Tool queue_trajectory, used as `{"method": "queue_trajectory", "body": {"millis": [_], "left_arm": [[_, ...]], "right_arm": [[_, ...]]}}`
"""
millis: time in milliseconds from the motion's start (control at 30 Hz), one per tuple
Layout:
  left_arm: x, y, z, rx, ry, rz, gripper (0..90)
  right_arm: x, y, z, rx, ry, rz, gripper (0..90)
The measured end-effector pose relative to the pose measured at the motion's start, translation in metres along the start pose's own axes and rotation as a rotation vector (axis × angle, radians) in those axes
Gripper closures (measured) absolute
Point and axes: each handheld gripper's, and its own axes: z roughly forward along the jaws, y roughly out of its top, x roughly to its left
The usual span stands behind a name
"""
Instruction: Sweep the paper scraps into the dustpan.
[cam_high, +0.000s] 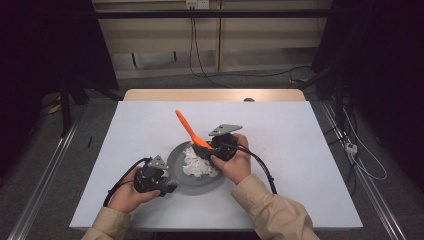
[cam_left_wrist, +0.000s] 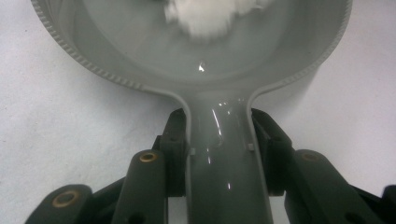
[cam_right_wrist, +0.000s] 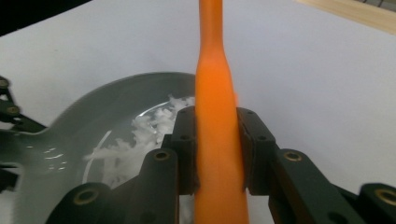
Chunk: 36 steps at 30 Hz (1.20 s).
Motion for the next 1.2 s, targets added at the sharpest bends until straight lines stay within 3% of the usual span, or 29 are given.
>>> {"method": "queue_trajectory", "body": {"millis": [67, 100, 133, 200, 333, 500, 900, 1000, 1167, 1200], "left_arm": [[-0.001, -0.001, 0.0, -0.013, 0.003, -0.015, 62.3], [0.001, -0.001, 0.0, -0.006, -0.003, -0.004, 62.3], [0.0, -0.002, 0.0, -0.023, -0.002, -0.026, 62.3], [0.002, -0.003, -0.001, -0.013, -0.005, -0.016, 62.4], [0.002, -0.004, 0.0, -0.03, -0.006, -0.039, 62.4], [0.004, -0.005, -0.001, -0.029, -0.007, -0.035, 62.4], [0.005, -0.008, -0.006, -0.009, -0.018, -0.025, 62.5], [0.005, -0.007, -0.006, 0.0, -0.016, -0.025, 62.5], [0.003, -0.005, -0.004, -0.004, -0.009, -0.035, 62.5], [0.004, -0.005, -0.004, 0.005, -0.012, -0.022, 62.5]], "right_arm": [[0.006, 0.001, 0.0, 0.002, -0.002, -0.023, 71.6], [0.008, 0.001, 0.0, -0.002, -0.012, -0.027, 71.6], [0.008, 0.002, 0.0, -0.01, -0.012, -0.031, 71.7], [0.005, 0.004, -0.001, -0.021, 0.004, -0.016, 71.7], [-0.003, 0.011, -0.008, -0.05, -0.004, 0.004, 71.6], [-0.015, 0.015, -0.013, -0.054, -0.033, 0.013, 71.6], [-0.048, -0.011, -0.007, -0.005, -0.138, 0.039, 71.6], [-0.043, -0.016, -0.008, -0.03, -0.106, 0.062, 71.5], [-0.022, -0.019, -0.005, -0.04, -0.084, 0.047, 70.7], [-0.019, -0.019, -0.004, -0.043, -0.075, 0.058, 70.6]]}}
